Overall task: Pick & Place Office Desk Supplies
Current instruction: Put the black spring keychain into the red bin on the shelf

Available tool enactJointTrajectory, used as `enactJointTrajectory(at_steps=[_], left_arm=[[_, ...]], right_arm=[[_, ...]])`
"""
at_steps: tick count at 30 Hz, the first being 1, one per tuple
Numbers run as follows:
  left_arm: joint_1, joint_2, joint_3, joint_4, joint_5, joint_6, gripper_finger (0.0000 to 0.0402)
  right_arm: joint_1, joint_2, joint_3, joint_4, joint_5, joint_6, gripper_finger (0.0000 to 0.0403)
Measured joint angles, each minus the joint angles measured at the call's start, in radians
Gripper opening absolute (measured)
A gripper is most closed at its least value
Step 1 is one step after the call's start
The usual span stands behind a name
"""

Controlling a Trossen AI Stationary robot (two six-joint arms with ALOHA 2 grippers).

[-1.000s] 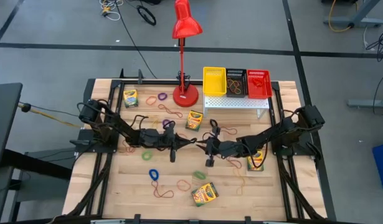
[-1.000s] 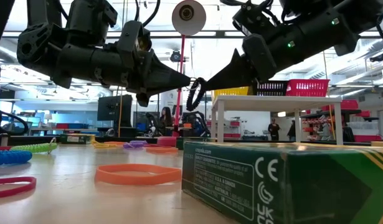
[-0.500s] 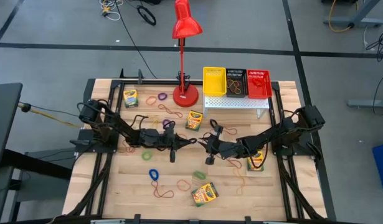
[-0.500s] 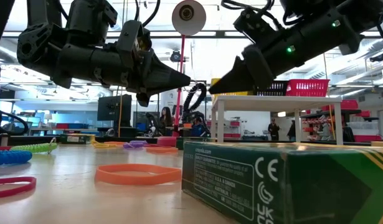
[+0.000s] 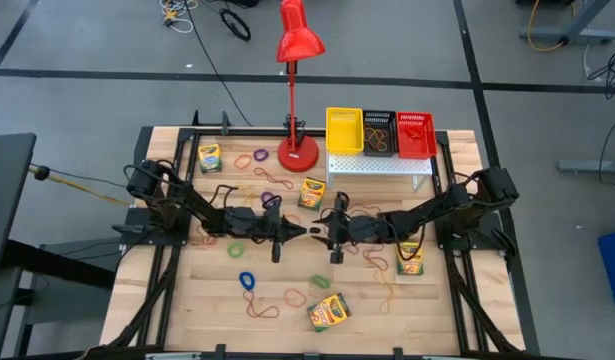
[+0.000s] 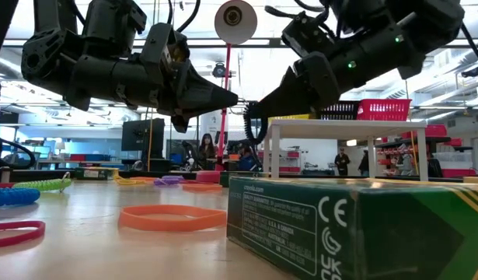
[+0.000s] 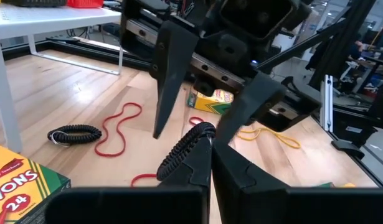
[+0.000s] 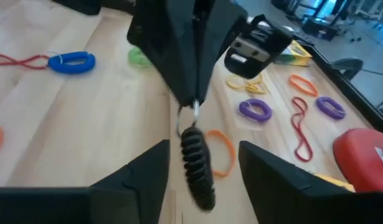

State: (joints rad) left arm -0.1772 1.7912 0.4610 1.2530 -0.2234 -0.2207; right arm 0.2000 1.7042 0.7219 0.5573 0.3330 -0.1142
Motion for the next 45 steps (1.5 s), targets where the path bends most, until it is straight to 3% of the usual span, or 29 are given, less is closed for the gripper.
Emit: enactJointTrajectory(at_steps=[8,10,15,20,24,38,45], left_arm=[[0.000,0.000,0.000,0.020,-0.002,-0.003,0.0017],[0.000,0.000,0.000,0.035,-0.003,-0.002,0.0032],[0.000,-0.029,-0.003,0.039,-0.004,0.002,0.0087],[-0.011,-0.080,-0.054,0.040,-0.020,0.030,0.0138],[-0.023,-0.113,-0.123,0.066,-0.094,0.062,0.0163],[-0.026,-0.114,-0.191,0.117,-0.173,0.093,0.0141],[-0.025,-0.114,-0.189,0.108,-0.249,0.098,0.0139]], right_arm=[[0.008,0.000,0.000,-0.007,-0.008,-0.023,0.0033],[0.018,0.000,0.000,-0.007,0.003,-0.026,0.0018],[0.041,-0.011,0.000,-0.062,0.011,0.006,0.0036],[0.076,-0.026,-0.009,-0.133,0.107,0.050,0.0016],[0.106,-0.096,-0.015,-0.246,0.148,0.112,0.0016],[0.129,-0.596,-0.010,-0.687,0.228,0.285,0.0022],[0.109,-0.782,0.107,-0.957,0.349,0.287,0.0023]])
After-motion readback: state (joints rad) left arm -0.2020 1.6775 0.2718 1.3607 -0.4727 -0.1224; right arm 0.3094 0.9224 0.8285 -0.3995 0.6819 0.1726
